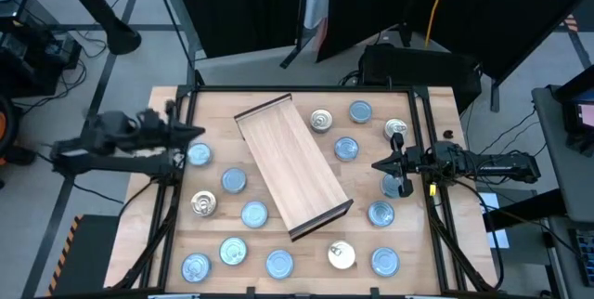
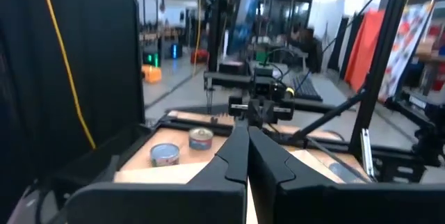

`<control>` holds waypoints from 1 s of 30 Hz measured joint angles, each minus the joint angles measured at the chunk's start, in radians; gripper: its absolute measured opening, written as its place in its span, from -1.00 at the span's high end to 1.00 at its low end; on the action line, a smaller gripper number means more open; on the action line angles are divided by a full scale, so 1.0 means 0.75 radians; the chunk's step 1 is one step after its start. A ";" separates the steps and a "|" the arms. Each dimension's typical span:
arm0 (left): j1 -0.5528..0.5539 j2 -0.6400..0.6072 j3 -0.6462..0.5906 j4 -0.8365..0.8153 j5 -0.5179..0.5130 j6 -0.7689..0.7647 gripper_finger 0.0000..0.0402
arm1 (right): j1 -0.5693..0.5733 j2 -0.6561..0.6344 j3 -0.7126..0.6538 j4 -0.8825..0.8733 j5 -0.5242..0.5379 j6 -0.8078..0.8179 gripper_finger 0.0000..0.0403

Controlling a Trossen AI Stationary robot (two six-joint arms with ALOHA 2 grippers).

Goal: Stack canned seafood by type on shelf
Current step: Put the yellow-blue tuna can on the shelf

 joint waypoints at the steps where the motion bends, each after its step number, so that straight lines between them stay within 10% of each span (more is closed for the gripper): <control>1: 0.000 0.065 0.111 -0.084 0.000 -0.001 0.99 | 0.000 0.000 0.000 0.001 0.000 0.000 1.00; 11: 0.000 0.718 0.982 -0.915 0.001 -0.220 0.99 | 0.000 0.000 0.000 0.007 -0.004 0.130 1.00; 17: -0.052 0.852 0.854 -1.074 0.001 -0.380 0.99 | 0.000 0.000 0.000 0.004 -0.004 0.299 1.00; 23: -0.158 0.804 0.505 -0.722 -0.016 -0.424 0.99 | 0.000 0.002 0.032 -0.065 0.077 0.387 1.00; 30: -0.215 0.726 0.319 -0.500 -0.200 -0.408 0.99 | 0.000 0.136 0.509 -0.445 0.254 0.277 1.00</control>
